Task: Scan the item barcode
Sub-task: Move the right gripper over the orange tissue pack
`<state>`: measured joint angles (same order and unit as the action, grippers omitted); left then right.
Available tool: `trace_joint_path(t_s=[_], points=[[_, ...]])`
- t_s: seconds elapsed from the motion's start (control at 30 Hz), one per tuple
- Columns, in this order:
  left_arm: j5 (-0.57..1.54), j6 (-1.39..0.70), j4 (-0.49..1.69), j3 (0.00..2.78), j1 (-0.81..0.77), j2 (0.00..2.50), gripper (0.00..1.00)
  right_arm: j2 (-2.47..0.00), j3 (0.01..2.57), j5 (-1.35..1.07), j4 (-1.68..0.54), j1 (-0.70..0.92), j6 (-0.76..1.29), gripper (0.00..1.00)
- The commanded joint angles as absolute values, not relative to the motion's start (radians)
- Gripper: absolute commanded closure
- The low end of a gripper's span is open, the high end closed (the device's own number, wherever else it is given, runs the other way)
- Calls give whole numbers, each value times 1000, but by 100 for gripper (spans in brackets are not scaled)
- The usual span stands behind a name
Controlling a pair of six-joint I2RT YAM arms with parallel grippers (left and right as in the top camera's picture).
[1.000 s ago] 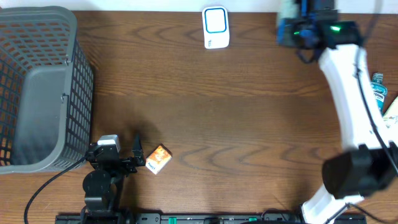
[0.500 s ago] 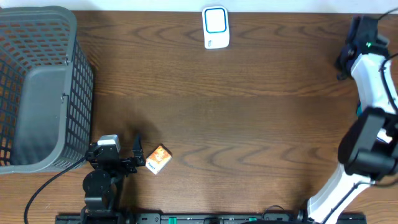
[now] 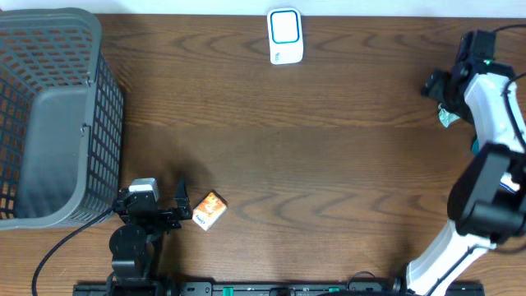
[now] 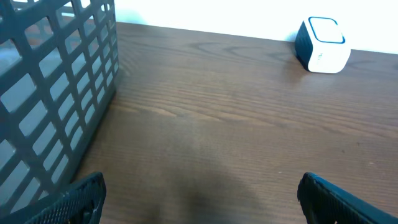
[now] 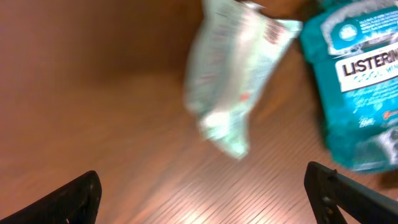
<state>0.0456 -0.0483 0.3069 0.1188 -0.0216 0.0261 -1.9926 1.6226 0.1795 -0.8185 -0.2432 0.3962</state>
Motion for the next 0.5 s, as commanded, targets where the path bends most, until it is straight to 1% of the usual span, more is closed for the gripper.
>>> trace_joint_path(t_s=[0.0,0.07,0.13,0.23,0.33,0.47], points=[[36,-39,312,96,-23,25,2,-1867,1663,-143,-835,-189,532,1],[36,-39,312,96,-23,25,2,-1861,1662,-329,-854,-162,537,1],[36,-39,312,96,-23,25,2,-1867,1654,-488,-907,-118,478,1],[36,-39,312,96,-23,25,2,-1877,1610,-568,-961,-25,356,1],[36,-39,312,96,-23,25,2,-1882,1530,-632,-975,98,142,1],[36,-39,312,96,-23,25,2,-1882,1407,-819,-983,267,-148,1]])
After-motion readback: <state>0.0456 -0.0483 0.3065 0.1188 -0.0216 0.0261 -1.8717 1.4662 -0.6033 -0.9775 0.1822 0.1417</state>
